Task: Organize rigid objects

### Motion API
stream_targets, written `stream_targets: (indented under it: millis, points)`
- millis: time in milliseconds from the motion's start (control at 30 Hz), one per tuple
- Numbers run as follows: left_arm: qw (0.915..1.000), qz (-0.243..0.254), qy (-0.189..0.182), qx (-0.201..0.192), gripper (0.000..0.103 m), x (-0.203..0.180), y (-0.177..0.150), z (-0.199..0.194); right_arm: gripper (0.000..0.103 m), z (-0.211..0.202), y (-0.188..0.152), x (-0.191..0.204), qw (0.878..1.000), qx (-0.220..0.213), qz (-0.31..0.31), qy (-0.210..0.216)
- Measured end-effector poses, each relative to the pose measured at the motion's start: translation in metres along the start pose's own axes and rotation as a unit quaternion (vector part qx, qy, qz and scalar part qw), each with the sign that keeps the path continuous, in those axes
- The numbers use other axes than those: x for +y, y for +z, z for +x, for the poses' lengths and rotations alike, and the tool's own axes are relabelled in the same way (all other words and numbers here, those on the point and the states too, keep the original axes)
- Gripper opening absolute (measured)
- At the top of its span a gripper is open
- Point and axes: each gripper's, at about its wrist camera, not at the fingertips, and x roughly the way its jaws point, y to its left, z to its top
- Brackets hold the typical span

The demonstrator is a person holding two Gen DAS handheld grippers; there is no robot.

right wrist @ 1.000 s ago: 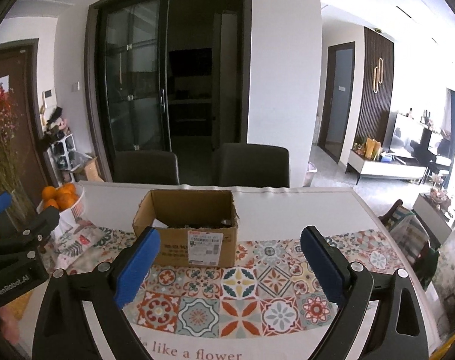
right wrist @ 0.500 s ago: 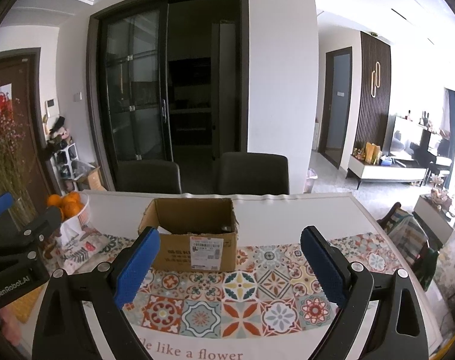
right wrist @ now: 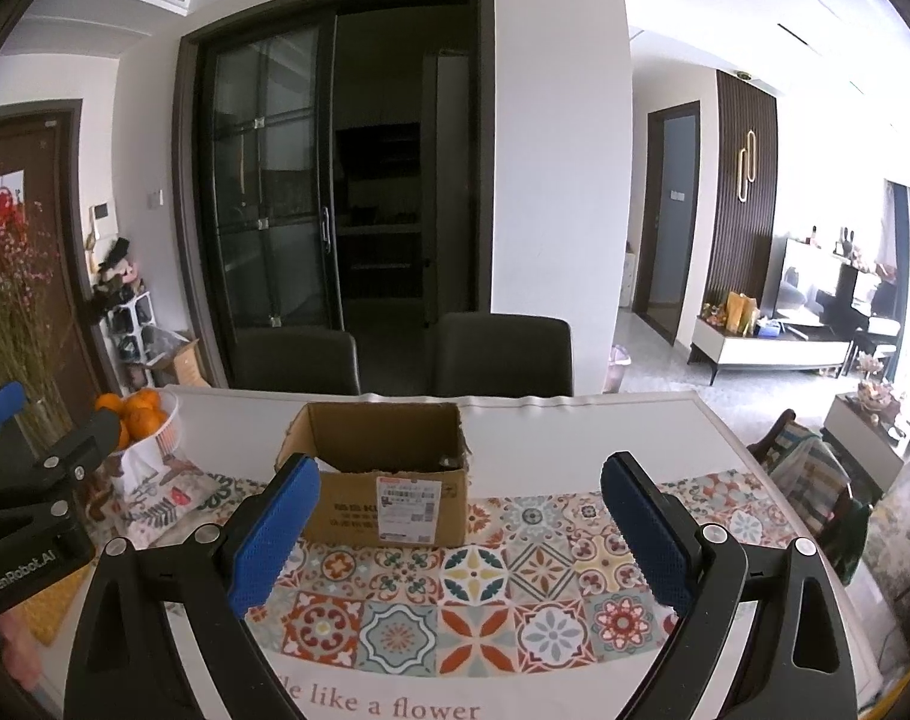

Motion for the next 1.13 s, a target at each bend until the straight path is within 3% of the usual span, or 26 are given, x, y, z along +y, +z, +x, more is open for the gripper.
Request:
stream_targets:
  millis: [1133]
  points:
    - [1.0,-0.003,-0.005,-0.006,0.103,-0.0047,0.0079,-0.0089,0.096,-0.0085,0.0018,-0.003,1.0,-0.008,0.0,0.001]
